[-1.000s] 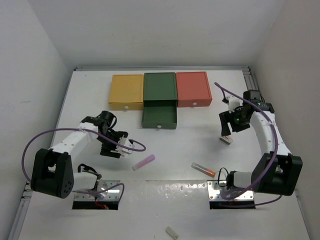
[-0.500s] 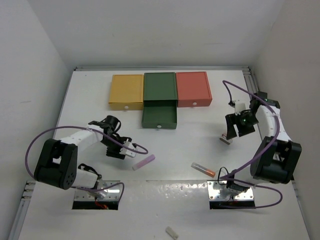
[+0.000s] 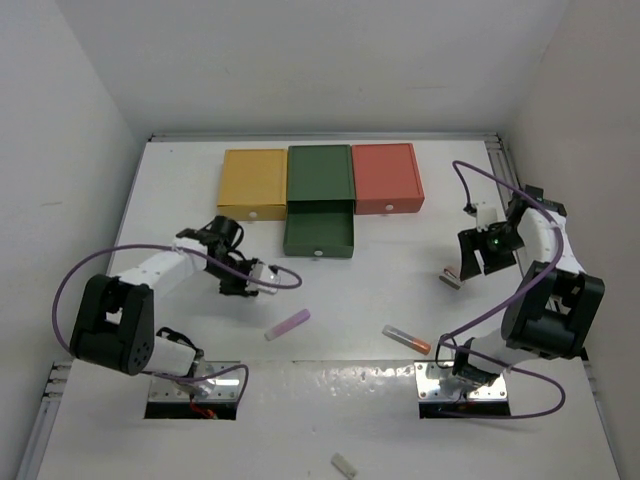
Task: Sort the stationery into containers
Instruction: Pick up the stapler from the center of the board, then place the stapler in the drawer.
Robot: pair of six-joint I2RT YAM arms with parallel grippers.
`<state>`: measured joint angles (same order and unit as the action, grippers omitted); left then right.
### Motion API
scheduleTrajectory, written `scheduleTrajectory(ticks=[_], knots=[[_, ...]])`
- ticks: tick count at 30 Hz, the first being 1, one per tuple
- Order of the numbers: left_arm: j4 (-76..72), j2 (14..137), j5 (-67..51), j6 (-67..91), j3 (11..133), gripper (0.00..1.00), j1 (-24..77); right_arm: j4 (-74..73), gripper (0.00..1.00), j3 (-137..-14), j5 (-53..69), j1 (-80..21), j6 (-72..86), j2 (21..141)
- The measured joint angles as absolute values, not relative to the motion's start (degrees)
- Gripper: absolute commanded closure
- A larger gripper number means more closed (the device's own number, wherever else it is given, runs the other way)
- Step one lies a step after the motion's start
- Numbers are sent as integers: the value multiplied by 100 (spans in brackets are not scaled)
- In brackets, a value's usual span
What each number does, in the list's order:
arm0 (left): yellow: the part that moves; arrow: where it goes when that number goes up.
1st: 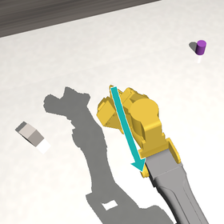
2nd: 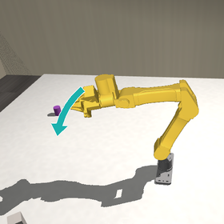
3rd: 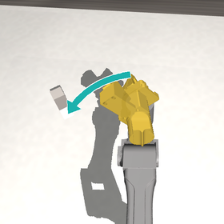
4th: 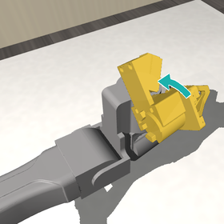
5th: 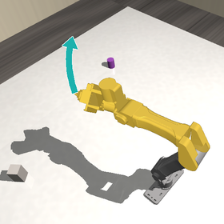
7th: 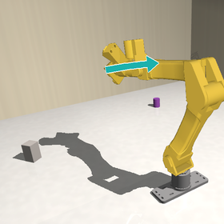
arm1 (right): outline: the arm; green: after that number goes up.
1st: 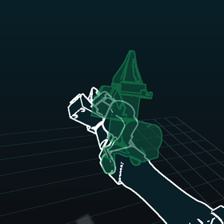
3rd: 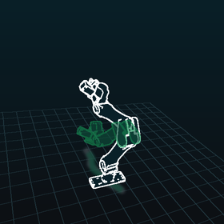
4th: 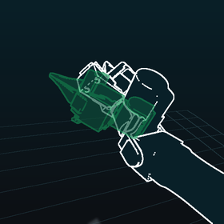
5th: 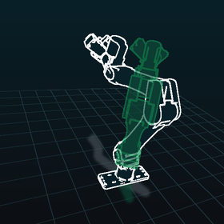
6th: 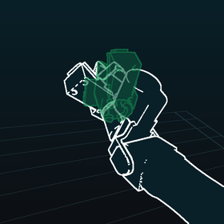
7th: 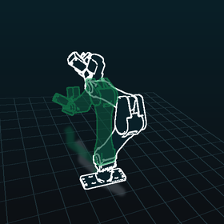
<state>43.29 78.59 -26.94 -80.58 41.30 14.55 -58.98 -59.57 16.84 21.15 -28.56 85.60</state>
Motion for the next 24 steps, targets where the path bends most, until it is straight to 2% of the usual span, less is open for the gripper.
scheduleTrajectory(ticks=[8,13,17,24], knots=[[4941,8519,-3511,-6943,7078,93,1511,-5603,33,-5758,1660,2163,-3039,8659],[4831,9133,-3575,-6132,8315,93,1826,-5485,34,-5756,1688,2163,-3070,8871],[4703,9929,-3627,-5634,8938,92,2075,-5422,34,-5756,1715,2167,-3135,9037],[4209,10936,-3489,-4912,9076,91,2425,-5387,34,-5756,1804,2283,-3273,9299]])
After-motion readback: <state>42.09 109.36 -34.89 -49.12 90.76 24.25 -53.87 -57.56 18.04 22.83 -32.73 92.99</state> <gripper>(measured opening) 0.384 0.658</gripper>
